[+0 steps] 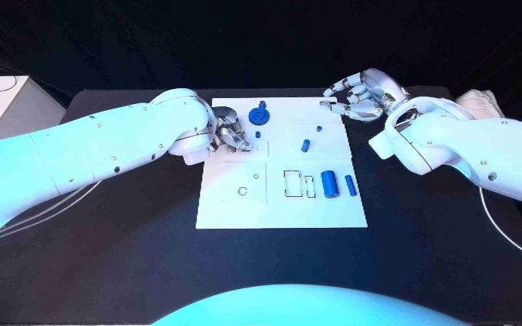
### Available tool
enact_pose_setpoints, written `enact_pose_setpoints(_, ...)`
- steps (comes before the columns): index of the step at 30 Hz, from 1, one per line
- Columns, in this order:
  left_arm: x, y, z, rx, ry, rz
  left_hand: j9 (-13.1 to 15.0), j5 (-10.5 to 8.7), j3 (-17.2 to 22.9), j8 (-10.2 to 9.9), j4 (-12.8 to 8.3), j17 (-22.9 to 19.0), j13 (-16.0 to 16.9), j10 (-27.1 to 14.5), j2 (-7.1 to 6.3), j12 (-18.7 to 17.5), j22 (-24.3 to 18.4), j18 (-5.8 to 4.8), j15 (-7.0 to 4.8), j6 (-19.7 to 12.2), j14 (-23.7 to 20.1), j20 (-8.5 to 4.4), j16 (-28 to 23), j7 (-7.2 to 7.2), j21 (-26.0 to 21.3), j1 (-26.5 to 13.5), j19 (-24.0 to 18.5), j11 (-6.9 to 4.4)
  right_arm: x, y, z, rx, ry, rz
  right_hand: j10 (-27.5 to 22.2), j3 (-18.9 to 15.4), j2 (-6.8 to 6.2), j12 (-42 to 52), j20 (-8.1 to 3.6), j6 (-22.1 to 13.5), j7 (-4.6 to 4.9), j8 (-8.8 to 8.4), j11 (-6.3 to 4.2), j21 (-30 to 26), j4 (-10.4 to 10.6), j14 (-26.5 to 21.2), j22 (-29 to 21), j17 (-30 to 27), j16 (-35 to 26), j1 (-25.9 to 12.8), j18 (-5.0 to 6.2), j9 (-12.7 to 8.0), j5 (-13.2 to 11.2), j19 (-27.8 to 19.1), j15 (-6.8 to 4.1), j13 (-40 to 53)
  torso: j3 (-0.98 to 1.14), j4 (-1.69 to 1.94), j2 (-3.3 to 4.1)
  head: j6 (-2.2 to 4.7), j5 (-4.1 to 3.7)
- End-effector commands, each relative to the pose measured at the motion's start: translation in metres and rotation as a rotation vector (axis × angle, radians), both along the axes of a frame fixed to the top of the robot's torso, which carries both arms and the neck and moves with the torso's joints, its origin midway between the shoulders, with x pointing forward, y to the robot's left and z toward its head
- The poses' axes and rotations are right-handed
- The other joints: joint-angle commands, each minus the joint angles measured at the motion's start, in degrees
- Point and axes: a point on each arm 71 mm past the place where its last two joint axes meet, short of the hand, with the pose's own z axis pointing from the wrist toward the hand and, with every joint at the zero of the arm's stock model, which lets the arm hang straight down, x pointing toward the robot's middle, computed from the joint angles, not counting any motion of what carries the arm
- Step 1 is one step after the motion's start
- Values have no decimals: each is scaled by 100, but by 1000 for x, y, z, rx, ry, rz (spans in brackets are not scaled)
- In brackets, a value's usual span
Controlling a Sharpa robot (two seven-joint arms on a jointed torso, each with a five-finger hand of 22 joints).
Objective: Assemble the parts on the task board
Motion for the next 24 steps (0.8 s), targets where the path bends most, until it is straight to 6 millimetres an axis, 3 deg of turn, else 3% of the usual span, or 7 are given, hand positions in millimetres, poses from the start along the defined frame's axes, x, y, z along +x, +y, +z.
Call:
enact_pose_setpoints(1, -2, -4, 0, -50, 23, 11, -7, 27, 1155, 22, -1103, 1301, -12, 31, 31, 22, -7, -42, -3, 25, 512, 8, 36, 11, 31, -52, 5, -15, -1, 2, -1, -4, 11, 15, 131, 20, 7, -8, -9, 8, -17, 20, -10, -12, 2, 460, 1141, 948, -20, -58, 104, -6, 28, 339, -3, 1074, -1, 3, 0, 7, 0)
enact_pose_setpoints(24, 2, 6, 18, -109, 95, 18, -32, 108, 1358, 72, -1297, 1348, 37, 85, 9, 65, 10, -42, -14, 82, 534, 5, 61, 1, 47, -168, 5, -28, 0, 1, -3, -9, 20, 15, 139, 25, 6, 1, -10, 8, -18, 21, -12, -15, -2, 459, 1140, 946, -21, -57, 105, -6, 45, 339, -4, 1080, -2, -4, 9, 22, 19)
